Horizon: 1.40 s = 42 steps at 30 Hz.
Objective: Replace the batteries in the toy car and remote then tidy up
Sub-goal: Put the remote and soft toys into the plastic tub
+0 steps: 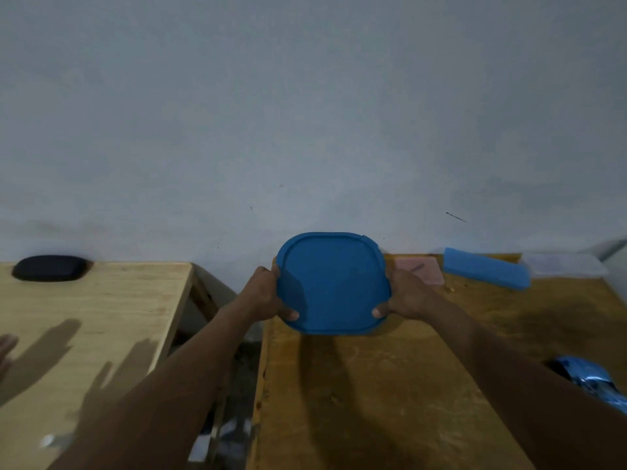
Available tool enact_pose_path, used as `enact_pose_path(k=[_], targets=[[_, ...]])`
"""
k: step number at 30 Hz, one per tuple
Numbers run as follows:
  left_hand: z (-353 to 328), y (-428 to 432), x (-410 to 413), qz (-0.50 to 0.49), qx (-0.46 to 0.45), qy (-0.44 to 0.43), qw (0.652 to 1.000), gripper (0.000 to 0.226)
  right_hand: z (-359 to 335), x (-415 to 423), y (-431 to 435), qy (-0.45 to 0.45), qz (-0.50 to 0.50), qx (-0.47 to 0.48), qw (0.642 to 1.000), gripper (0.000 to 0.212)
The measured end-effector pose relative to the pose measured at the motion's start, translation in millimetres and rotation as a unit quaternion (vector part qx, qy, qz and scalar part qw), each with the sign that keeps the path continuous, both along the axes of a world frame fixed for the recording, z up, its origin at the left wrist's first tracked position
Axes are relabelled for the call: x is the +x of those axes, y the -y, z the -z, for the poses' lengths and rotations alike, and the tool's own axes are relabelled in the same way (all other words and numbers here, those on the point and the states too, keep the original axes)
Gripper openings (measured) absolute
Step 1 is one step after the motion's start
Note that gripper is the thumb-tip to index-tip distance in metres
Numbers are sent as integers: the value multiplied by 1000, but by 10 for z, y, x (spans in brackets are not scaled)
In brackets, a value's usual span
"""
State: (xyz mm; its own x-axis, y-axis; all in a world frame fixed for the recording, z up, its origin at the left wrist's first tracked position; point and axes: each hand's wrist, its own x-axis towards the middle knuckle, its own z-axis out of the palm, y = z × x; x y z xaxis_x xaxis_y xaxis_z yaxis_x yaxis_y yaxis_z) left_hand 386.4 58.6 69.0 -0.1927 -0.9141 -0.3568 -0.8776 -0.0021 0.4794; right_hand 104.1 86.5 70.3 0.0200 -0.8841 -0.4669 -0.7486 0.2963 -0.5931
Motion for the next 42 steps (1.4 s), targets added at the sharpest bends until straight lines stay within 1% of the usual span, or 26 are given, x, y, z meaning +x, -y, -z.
enact_pose_path(k=[9,14,18,21,24,27,29,31,32,34,35,36,38,40,42], targets=[[55,53,-23,-2,0,-4,1000,84,26,40,92,-32,3,2,999,76],[91,107,-25,4,4,10,1000,85,-2,40,108,-45,-7,6,999,77],[61,182,-23,23,18,29,999,85,-15,50,161,-64,-39,10,997,71],[79,243,-19,42,31,49,997,91,19,47,236,-94,-75,21,993,67],[86,297,-26,60,41,63,995,96,32,79,323,-126,-108,36,985,66],[98,293,-30,61,46,74,994,98,-22,127,343,-161,-133,45,977,61],[81,263,-19,66,45,73,994,105,-48,112,321,-158,-133,31,978,62],[76,237,5,74,39,84,993,116,-42,48,248,-120,-120,7,985,71],[71,229,15,82,30,89,992,122,-43,12,211,-107,-116,-12,987,80],[47,204,13,106,10,87,991,129,-24,-32,156,-118,-115,-39,985,103],[34,210,3,122,1,86,989,130,-44,-25,144,-134,-130,-50,981,112],[24,229,-5,139,-2,88,986,130,-58,-10,151,-151,-151,-63,975,116],[-3,283,-46,173,0,101,980,130,-98,41,206,-185,-212,-76,957,118],[-39,351,-114,213,2,126,969,132,-137,101,307,-200,-266,-68,941,121],[-68,422,-189,253,7,145,957,135,-165,142,429,-212,-299,-44,929,127]])
